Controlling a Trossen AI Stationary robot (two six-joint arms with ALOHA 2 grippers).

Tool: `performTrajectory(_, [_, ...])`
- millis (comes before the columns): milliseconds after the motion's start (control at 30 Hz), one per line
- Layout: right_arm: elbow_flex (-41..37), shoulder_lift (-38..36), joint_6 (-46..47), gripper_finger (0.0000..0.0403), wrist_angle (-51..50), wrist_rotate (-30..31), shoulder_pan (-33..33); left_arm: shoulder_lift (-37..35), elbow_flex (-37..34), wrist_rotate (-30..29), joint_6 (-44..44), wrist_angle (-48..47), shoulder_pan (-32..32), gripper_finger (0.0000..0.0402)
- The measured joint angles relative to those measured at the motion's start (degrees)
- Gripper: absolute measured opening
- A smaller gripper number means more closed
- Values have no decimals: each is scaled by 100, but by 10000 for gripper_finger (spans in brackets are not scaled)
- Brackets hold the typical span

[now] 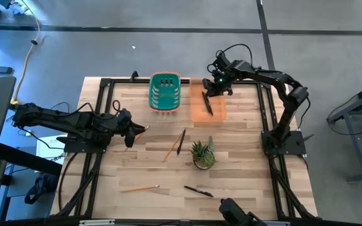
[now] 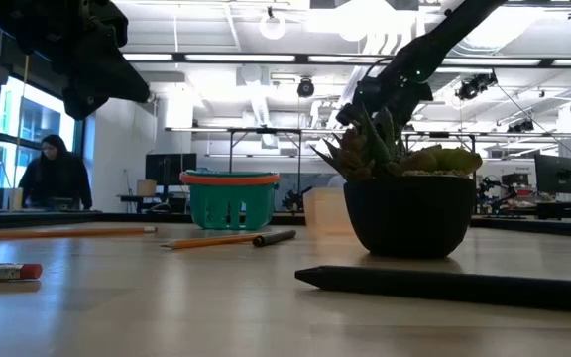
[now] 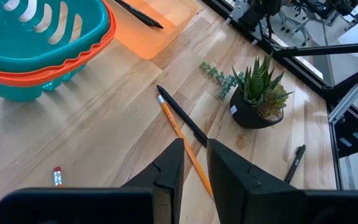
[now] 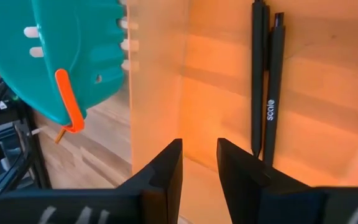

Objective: Sort pens & pencils
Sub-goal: Put the bottom black ballpoint pen into the orange bin

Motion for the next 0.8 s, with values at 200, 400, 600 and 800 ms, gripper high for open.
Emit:
performTrajectory(200, [0,-66,-108,92,65,-309,134,0,0,-1,0,0,1,58])
performTrajectory(400, [0,-368,-161,92,436,-405,162,0,0,-41,26,2,0,58])
performTrajectory(600, [0,-821,-559,92,540,-465,279,0,0,-140,0,39,2,58])
performTrajectory(800, [0,-1322,-810,92,549,-618,494,0,0,-117,-45,52,1,58])
